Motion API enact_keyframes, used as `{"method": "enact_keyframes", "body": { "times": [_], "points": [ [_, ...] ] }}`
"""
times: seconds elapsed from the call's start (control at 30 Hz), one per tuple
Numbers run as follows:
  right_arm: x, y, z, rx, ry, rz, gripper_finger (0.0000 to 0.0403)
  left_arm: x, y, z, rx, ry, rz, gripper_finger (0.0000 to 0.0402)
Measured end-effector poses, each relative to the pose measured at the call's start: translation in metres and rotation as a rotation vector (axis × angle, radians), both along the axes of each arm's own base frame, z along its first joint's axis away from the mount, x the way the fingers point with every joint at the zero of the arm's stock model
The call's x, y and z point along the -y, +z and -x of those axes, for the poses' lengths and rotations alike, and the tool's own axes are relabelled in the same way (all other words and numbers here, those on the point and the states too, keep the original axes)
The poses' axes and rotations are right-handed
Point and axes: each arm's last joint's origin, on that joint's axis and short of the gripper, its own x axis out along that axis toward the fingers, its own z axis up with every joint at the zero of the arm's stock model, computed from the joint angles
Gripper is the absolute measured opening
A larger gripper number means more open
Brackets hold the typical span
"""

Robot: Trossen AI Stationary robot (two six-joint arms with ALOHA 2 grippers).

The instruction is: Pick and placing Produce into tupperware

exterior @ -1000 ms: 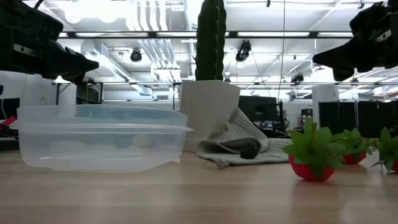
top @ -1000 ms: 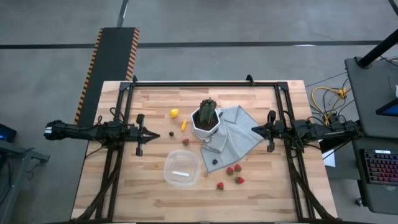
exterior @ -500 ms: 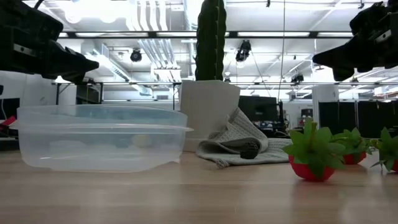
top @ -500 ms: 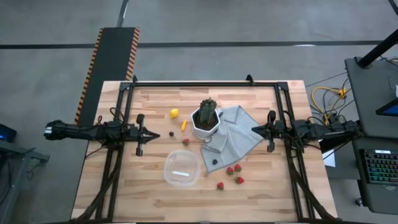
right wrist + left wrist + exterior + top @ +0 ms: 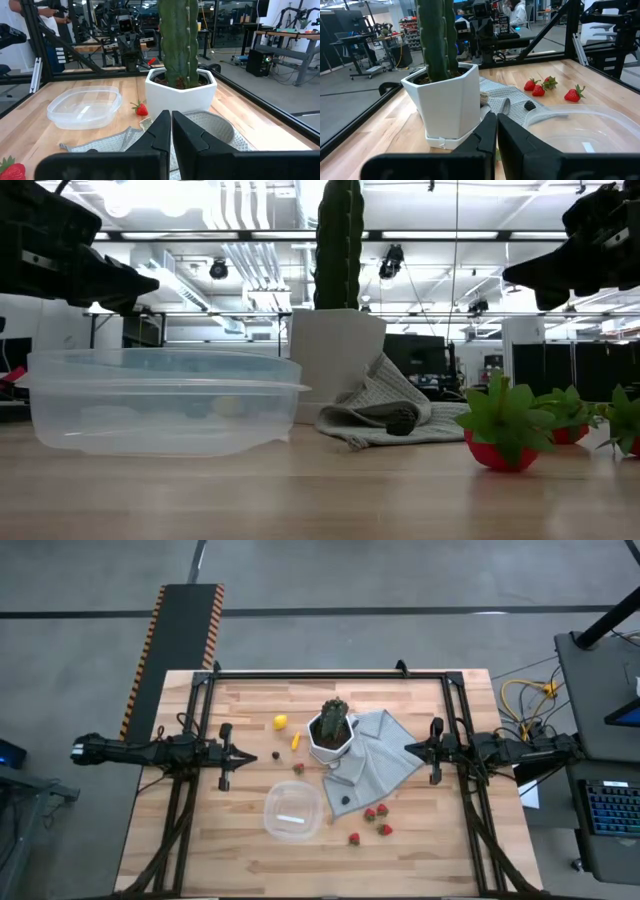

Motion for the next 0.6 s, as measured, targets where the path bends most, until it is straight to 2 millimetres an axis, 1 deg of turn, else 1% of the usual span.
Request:
{"method": "enact_keyframes", "body": {
  "times": [0.4,0.6],
  "points": [
    [0.0000,0.0001,0.0000,0.001,0.000,-0.002,0.0009,0.0000,0.0000,0.0000,0.000,0.000,0.000,0.0000],
    [0.0000,0.0026,-0.0001,0.033,-0.001,-0.046,0.0009,0.0000,0.0001,0.0000,0.001,0.000,0.000,0.0000]
  ]
}}
